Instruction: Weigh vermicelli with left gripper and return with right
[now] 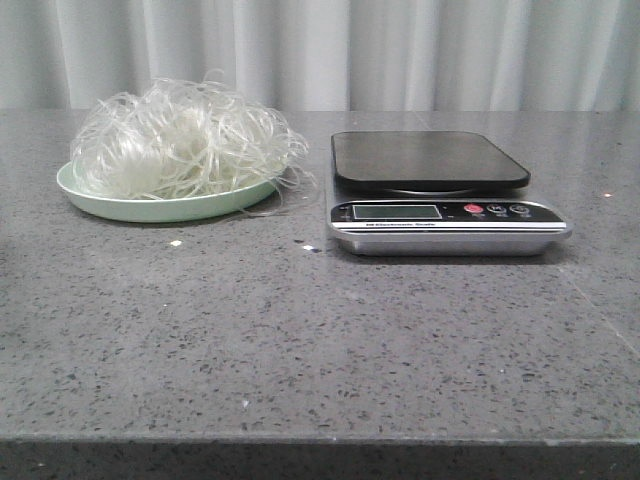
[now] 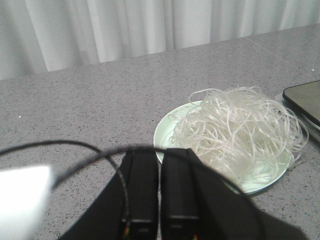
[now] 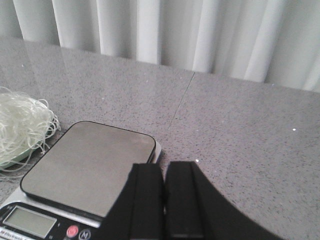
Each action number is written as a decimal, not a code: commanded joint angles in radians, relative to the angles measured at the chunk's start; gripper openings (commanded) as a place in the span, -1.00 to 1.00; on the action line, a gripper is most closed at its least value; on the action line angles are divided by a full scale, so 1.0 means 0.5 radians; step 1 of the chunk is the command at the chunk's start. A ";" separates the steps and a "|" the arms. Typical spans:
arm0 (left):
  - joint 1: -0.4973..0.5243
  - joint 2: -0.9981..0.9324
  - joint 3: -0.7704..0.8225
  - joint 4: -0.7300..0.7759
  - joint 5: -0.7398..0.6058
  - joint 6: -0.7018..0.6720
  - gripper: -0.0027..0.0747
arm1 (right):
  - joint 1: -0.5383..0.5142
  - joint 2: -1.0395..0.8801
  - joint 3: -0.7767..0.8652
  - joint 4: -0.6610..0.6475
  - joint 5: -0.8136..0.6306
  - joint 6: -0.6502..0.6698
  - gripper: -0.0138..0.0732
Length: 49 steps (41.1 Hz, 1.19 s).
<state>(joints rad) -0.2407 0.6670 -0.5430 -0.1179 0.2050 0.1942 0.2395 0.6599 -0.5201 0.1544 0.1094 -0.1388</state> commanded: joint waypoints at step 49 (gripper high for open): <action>-0.001 -0.002 -0.055 -0.022 -0.165 -0.017 -0.58 | -0.011 -0.641 0.422 -0.006 -0.268 -0.003 -0.33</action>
<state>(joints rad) -0.2407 0.6670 -0.5430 -0.1179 0.2050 0.1942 0.2395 0.3364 -0.2820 0.1544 0.0602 -0.1384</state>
